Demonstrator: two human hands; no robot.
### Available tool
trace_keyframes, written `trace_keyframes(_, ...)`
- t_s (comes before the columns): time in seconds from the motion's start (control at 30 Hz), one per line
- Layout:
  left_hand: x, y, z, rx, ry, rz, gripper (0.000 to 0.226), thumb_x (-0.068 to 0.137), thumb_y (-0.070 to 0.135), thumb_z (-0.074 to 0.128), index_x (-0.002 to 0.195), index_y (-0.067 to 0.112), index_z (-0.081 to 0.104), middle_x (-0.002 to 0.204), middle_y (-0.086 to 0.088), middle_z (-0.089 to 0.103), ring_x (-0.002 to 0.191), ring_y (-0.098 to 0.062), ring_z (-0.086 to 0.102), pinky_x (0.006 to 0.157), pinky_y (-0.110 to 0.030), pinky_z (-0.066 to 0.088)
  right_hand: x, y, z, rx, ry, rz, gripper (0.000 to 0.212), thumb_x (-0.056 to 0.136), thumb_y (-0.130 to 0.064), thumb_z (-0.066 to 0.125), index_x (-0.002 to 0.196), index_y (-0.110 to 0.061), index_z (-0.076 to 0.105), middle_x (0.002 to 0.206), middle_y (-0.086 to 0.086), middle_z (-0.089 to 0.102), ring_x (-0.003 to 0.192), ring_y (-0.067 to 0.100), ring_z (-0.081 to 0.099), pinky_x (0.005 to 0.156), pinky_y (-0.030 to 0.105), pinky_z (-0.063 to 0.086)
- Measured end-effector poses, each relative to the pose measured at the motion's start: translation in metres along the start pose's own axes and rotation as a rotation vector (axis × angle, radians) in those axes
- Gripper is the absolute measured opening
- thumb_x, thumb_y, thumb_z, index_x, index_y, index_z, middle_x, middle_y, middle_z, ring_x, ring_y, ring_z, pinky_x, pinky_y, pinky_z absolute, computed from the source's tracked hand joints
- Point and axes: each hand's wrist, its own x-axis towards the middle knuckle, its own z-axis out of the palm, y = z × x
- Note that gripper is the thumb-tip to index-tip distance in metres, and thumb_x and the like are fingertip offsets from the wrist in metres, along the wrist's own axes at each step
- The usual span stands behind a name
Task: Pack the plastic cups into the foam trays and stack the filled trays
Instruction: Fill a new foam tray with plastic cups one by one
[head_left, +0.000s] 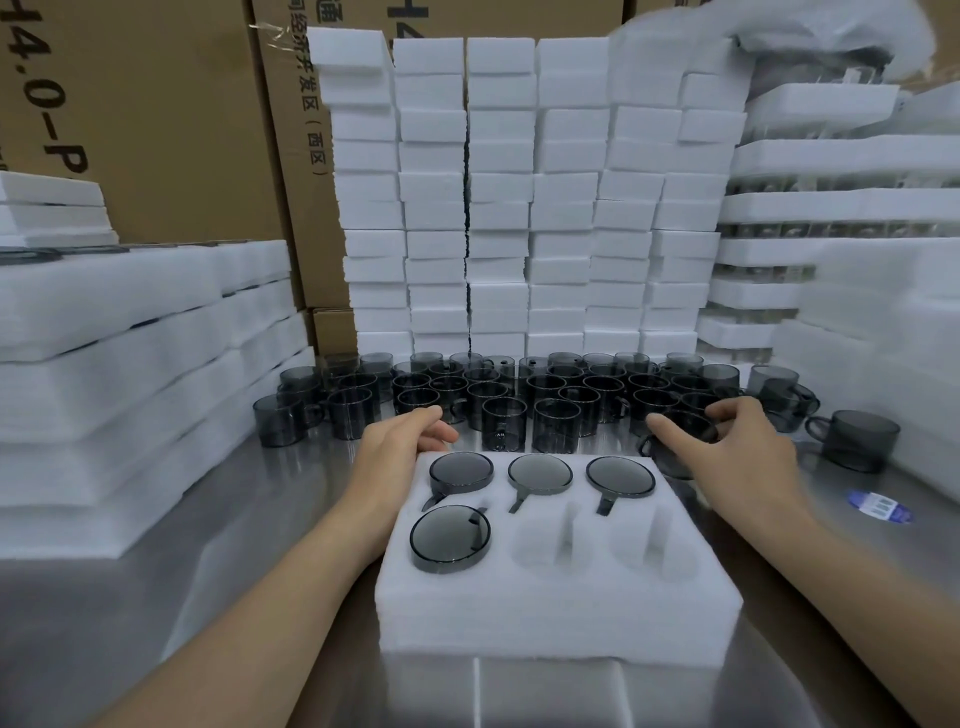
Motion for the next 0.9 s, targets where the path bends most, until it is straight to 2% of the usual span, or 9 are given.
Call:
trace_keyframes(0.13, 0.002, -0.002, -0.001, -0.003, -0.020, -0.002, 0.040, 0.078, 0.051, 0.067, 0.070, 0.015, 0.082, 0.068, -0.005, 0.071, 0.068, -0.021, 0.065, 0.074, -0.036, 0.047, -0.007, -0.026, -0.007, 0.107, 0.128, -0.209, 0.071, 0.077, -0.074, 0.077, 0.128, -0.028, 0.061, 0.112, -0.012, 0.062, 0.102, 0.011, 0.059, 0.088, 0.033, 0.047)
trace_keyframes(0.23, 0.004, -0.004, -0.001, 0.004, -0.022, 0.001, 0.041, 0.077, 0.052, 0.067, 0.071, 0.015, 0.082, 0.069, -0.005, 0.072, 0.071, -0.022, 0.066, 0.077, -0.038, 0.047, -0.024, -0.052, -0.011, 0.125, 0.176, -0.513, 0.063, 0.081, -0.062, 0.079, 0.132, -0.029, 0.062, 0.114, -0.014, 0.056, 0.093, 0.003, 0.055, 0.089, 0.024, 0.048)
trace_keyframes(0.3, 0.005, -0.005, -0.002, 0.007, -0.018, 0.008, 0.040, 0.077, 0.052, 0.067, 0.071, 0.015, 0.082, 0.068, -0.004, 0.072, 0.071, -0.022, 0.066, 0.078, -0.039, 0.047, -0.040, -0.070, -0.013, 0.137, 0.184, -0.734, 0.062, 0.086, -0.058, 0.079, 0.136, -0.024, 0.062, 0.119, -0.013, 0.057, 0.097, 0.003, 0.058, 0.090, 0.022, 0.051)
trace_keyframes(0.4, 0.006, -0.005, -0.002, 0.003, -0.017, 0.015, 0.039, 0.077, 0.051, 0.068, 0.070, 0.015, 0.082, 0.068, -0.003, 0.072, 0.074, -0.024, 0.065, 0.080, -0.040, 0.046, -0.061, -0.092, -0.016, 0.076, 0.253, -1.112, 0.059, 0.093, -0.051, 0.079, 0.137, -0.013, 0.067, 0.127, 0.001, 0.067, 0.111, 0.013, 0.068, 0.095, 0.029, 0.058)
trace_keyframes(0.47, 0.006, -0.005, -0.002, 0.000, -0.017, 0.020, 0.038, 0.077, 0.050, 0.068, 0.069, 0.014, 0.082, 0.070, -0.006, 0.073, 0.076, -0.026, 0.066, 0.082, -0.043, 0.049, -0.073, -0.103, -0.018, 0.066, 0.268, -1.251, 0.059, 0.094, -0.049, 0.079, 0.136, -0.009, 0.068, 0.126, 0.006, 0.071, 0.112, 0.018, 0.071, 0.092, 0.034, 0.061)
trace_keyframes(0.6, 0.005, -0.005, -0.002, 0.003, -0.012, 0.023, 0.039, 0.078, 0.046, 0.070, 0.077, 0.009, 0.082, 0.091, -0.023, 0.078, 0.090, -0.040, 0.072, 0.092, -0.052, 0.054, -0.088, -0.112, -0.020, 0.114, 0.213, -1.249, 0.058, 0.096, -0.048, 0.078, 0.136, -0.008, 0.068, 0.127, 0.005, 0.070, 0.108, 0.014, 0.070, 0.085, 0.028, 0.063)
trace_keyframes(0.73, 0.006, -0.005, -0.001, -0.017, 0.005, 0.022, 0.033, 0.085, 0.038, 0.073, 0.074, 0.009, 0.082, 0.096, -0.029, 0.076, 0.090, -0.039, 0.070, 0.089, -0.051, 0.052, -0.091, -0.111, -0.018, 0.175, 0.084, -1.213, 0.055, 0.096, -0.047, 0.078, 0.137, -0.013, 0.065, 0.132, 0.003, 0.067, 0.109, 0.007, 0.066, 0.080, 0.021, 0.062)
trace_keyframes(0.83, 0.008, -0.006, -0.002, 0.004, 0.007, 0.034, 0.034, 0.097, 0.028, 0.069, 0.071, 0.011, 0.081, 0.088, -0.023, 0.077, 0.086, -0.033, 0.069, 0.086, -0.046, 0.052, -0.090, -0.107, -0.014, 0.273, 0.010, -1.167, 0.053, 0.092, -0.034, 0.082, 0.133, -0.019, 0.052, 0.138, -0.002, 0.056, 0.106, 0.016, 0.067, 0.072, 0.029, 0.064)
trace_keyframes(0.9, 0.009, -0.006, -0.003, -0.002, -0.002, 0.024, 0.034, 0.097, 0.030, 0.070, 0.071, 0.011, 0.081, 0.082, -0.019, 0.075, 0.080, -0.027, 0.068, 0.082, -0.042, 0.051, -0.090, -0.103, -0.011, 0.314, -0.036, -1.122, 0.059, 0.084, -0.017, 0.085, 0.129, -0.023, 0.047, 0.140, -0.004, 0.049, 0.098, 0.024, 0.067, 0.066, 0.040, 0.064)
